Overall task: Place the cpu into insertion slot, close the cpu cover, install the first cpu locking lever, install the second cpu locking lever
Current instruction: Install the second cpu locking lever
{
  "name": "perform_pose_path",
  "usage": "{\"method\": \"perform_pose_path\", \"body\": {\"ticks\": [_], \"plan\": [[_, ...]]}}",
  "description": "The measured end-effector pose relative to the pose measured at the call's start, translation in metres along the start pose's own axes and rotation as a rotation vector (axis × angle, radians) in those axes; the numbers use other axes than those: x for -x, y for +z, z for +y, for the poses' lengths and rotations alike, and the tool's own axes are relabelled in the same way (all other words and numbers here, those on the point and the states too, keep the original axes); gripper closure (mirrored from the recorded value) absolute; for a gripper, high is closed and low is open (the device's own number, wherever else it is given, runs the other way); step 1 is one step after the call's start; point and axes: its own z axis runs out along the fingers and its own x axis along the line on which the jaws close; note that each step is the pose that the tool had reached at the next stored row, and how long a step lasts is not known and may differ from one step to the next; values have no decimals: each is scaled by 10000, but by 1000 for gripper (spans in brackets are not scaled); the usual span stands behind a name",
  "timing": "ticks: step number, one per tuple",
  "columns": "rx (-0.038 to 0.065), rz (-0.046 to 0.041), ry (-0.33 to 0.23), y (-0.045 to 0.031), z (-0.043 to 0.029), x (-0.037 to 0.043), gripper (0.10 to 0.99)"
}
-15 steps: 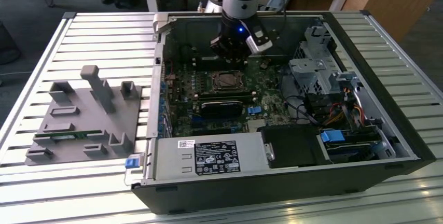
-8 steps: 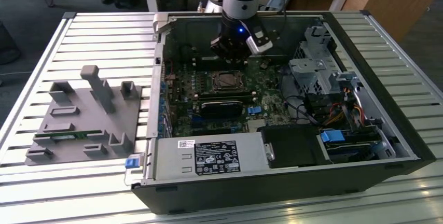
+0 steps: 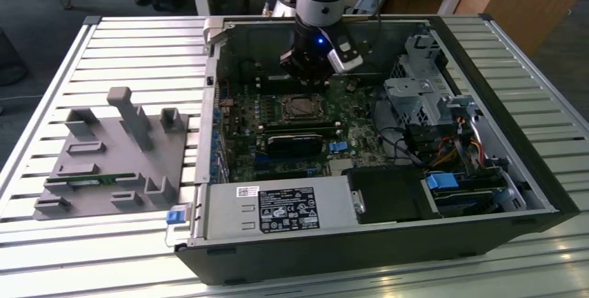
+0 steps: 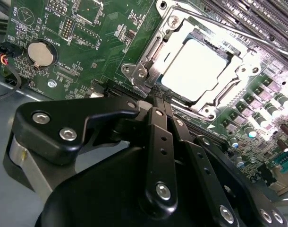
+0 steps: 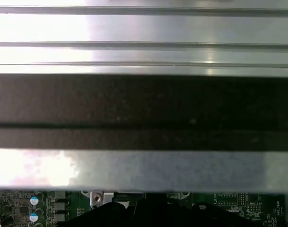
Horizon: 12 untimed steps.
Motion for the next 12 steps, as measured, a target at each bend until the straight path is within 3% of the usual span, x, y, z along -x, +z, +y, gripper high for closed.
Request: {"method": "perform_pose_path", "body": {"ticks": [12], "plan": [[0,0,1,-3,-60,1,969]]}}
